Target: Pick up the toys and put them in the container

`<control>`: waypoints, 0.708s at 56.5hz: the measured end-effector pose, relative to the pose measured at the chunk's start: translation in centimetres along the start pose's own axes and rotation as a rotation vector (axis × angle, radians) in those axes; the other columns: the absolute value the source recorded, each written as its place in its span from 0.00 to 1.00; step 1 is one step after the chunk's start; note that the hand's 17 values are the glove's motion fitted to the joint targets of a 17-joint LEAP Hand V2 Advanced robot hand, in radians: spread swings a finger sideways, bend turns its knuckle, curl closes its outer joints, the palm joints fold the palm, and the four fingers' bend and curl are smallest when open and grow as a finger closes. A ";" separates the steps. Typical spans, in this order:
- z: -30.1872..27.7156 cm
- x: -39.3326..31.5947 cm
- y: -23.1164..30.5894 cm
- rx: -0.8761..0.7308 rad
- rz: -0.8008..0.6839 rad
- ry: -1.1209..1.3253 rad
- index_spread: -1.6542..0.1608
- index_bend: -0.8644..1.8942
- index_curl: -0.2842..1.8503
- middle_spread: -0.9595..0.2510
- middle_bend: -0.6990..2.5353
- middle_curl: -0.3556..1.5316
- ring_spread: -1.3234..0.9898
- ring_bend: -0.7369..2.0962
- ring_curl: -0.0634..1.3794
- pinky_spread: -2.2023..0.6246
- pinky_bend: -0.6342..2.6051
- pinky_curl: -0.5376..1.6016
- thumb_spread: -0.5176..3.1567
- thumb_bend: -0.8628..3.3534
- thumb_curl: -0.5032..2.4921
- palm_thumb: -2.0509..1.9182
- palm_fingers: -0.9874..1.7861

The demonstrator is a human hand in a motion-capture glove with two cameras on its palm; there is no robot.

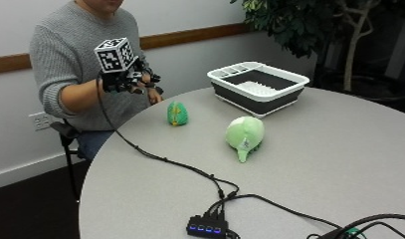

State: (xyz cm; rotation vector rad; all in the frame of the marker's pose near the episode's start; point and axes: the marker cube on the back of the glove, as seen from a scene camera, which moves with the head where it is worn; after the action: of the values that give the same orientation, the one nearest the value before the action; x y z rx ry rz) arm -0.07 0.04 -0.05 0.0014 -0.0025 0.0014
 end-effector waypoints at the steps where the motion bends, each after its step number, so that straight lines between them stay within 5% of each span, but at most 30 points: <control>1: 0.0 0.0 0.0 0.000 0.000 0.000 0.83 0.41 0.16 0.74 0.25 0.19 0.56 0.32 0.05 0.79 0.34 0.29 0.26 0.20 0.17 0.50 0.42; 15: -0.8 -0.2 0.7 -0.003 0.016 0.028 0.74 0.43 0.22 0.68 0.26 0.23 0.53 0.34 0.10 0.80 0.39 0.35 0.45 0.20 0.19 0.50 0.39; 30: -0.3 -1.9 -2.0 -0.029 -0.036 0.021 0.72 0.43 0.26 0.67 0.27 0.26 0.52 0.35 0.14 0.80 0.40 0.37 0.50 0.20 0.20 0.50 0.37; 40: -0.2 -5.0 -9.1 -0.042 -0.155 0.084 0.72 0.41 0.27 0.67 0.27 0.28 0.52 0.37 0.16 0.80 0.43 0.39 0.51 0.20 0.21 0.50 0.37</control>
State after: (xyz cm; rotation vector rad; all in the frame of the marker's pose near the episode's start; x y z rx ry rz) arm -5.07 -9.03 -0.28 -0.0401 0.0812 -0.1536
